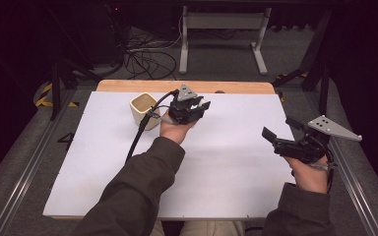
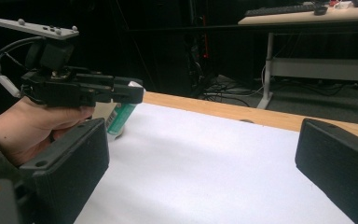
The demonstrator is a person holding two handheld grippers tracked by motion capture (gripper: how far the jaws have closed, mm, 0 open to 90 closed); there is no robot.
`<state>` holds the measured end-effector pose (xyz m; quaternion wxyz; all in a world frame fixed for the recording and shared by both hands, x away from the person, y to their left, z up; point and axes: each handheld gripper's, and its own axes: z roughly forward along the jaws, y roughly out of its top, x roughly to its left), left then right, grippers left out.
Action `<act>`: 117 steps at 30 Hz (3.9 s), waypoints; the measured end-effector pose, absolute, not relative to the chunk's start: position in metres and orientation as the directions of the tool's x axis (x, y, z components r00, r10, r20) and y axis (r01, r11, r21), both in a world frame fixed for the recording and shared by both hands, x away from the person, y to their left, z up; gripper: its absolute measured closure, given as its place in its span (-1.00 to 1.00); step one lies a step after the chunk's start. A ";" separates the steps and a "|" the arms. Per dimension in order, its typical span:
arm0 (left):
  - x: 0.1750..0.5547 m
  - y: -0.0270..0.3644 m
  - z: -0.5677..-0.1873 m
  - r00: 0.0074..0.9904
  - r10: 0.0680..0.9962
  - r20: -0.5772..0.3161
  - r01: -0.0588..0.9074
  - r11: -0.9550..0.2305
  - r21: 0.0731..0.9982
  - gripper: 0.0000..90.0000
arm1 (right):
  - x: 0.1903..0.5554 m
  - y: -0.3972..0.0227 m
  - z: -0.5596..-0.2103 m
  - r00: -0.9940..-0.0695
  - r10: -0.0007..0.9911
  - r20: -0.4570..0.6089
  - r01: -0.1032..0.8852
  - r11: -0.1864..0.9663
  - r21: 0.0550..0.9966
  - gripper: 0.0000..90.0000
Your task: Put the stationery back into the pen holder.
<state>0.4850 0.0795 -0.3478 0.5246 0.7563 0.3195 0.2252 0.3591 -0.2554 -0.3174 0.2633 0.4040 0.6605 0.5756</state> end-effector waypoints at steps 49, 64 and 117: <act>0.499 0.168 -0.344 0.553 0.833 0.025 0.138 -0.121 0.983 0.45 | 0.360 -0.254 -0.319 -0.535 0.837 0.115 0.233 0.015 0.972 -0.93; 0.504 0.183 -0.346 0.522 0.852 0.032 0.121 -0.111 0.986 0.45 | 0.361 -0.254 -0.320 -0.536 0.836 0.116 0.233 0.015 0.972 -0.93; 0.507 0.232 -0.384 0.385 0.922 0.036 0.093 -0.077 0.993 0.45 | 0.362 -0.251 -0.321 -0.542 0.834 0.103 0.227 0.028 0.973 -0.93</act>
